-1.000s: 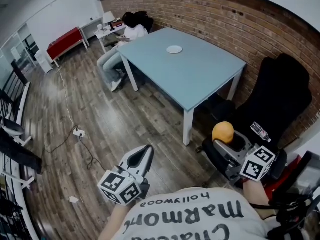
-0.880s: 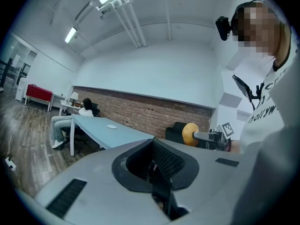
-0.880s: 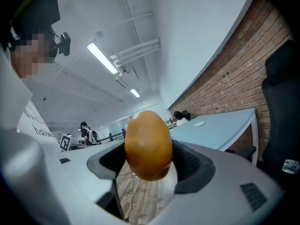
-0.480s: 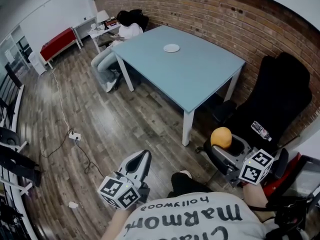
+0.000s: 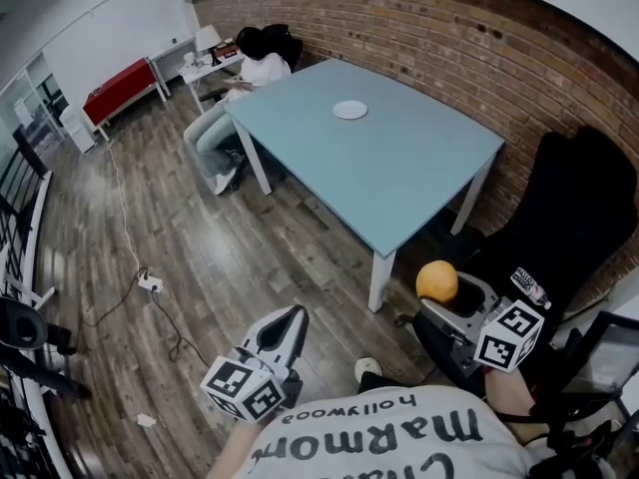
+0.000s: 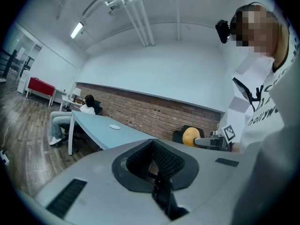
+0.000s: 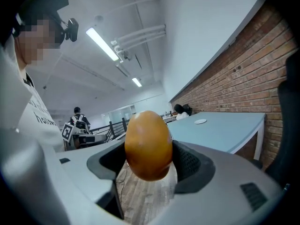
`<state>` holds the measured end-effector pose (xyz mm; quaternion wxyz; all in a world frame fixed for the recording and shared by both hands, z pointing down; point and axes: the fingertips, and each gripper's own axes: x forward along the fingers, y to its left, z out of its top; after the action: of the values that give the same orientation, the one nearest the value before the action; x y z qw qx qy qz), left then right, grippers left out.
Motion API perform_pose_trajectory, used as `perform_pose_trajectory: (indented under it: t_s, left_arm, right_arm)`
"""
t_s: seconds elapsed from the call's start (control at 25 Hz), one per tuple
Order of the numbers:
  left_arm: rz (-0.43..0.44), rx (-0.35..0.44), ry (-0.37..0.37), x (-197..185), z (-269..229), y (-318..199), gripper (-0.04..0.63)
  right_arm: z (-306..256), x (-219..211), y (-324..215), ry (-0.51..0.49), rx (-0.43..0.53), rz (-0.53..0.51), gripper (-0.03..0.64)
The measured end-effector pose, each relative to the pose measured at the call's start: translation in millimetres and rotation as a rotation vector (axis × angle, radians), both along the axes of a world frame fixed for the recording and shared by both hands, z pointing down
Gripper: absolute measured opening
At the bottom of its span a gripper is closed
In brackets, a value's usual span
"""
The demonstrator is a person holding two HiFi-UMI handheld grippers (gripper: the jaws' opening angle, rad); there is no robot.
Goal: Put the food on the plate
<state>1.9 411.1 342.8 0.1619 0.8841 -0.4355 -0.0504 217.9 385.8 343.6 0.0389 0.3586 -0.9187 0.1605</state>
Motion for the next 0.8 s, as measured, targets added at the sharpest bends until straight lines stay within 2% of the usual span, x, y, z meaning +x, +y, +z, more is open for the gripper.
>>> perform_pose_trajectory:
  t_s: [0.44, 0.8]
  left_arm:
    - [-0.043, -0.047, -0.015, -1, 14, -86, 0.006]
    - [-0.031, -0.046, -0.024, 22, 18, -153, 0.006]
  right_arm:
    - [10, 10, -100, -0.008, -0.007, -0.012, 0.313]
    - [9, 27, -174, 0.01, 0.015, -0.019, 0.313]
